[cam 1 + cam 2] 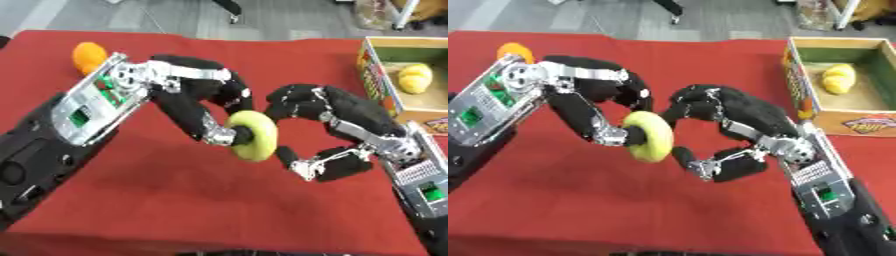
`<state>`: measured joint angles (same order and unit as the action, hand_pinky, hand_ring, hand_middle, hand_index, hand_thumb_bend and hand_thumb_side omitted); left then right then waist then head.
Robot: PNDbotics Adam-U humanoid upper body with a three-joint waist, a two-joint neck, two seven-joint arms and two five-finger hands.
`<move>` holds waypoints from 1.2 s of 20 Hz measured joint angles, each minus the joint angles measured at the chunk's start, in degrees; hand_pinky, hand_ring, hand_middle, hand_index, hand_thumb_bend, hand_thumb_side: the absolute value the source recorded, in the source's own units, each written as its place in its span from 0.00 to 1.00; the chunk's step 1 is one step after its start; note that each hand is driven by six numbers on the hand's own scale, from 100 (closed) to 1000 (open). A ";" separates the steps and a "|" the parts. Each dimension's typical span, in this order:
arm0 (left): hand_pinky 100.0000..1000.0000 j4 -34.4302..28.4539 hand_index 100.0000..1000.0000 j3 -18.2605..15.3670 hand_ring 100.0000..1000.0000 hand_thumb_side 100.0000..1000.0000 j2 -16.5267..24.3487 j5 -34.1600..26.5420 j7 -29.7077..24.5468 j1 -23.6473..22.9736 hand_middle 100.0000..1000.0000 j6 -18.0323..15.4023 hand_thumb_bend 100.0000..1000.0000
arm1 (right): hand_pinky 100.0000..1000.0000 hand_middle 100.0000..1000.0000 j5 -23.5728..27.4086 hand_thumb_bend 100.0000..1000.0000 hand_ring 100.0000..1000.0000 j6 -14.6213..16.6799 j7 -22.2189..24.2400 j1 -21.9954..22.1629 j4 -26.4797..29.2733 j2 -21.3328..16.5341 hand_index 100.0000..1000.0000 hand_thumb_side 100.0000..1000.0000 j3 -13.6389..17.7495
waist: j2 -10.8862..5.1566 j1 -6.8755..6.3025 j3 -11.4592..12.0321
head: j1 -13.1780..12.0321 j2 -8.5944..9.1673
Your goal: Pick up the objects with one hand, pass them to the other hand, and then place them into the box on the other side of the table.
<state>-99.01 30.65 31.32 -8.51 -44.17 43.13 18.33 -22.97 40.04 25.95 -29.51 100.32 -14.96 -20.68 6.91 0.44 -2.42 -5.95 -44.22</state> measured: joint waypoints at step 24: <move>0.76 1.78 0.53 0.69 0.57 0.20 0.01 0.68 -1.57 -0.72 0.43 0.27 0.07 | 0.78 0.52 0.13 0.00 0.65 -0.74 -0.78 0.07 0.02 0.02 1.00 0.16 -0.17 | 0.00 0.00 0.07 | -0.17 0.00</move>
<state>-97.23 31.34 31.33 -7.83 -45.74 42.41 18.60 -22.84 39.30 25.17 -29.44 100.33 -14.93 -20.86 6.91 0.44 -2.35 -6.12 -44.22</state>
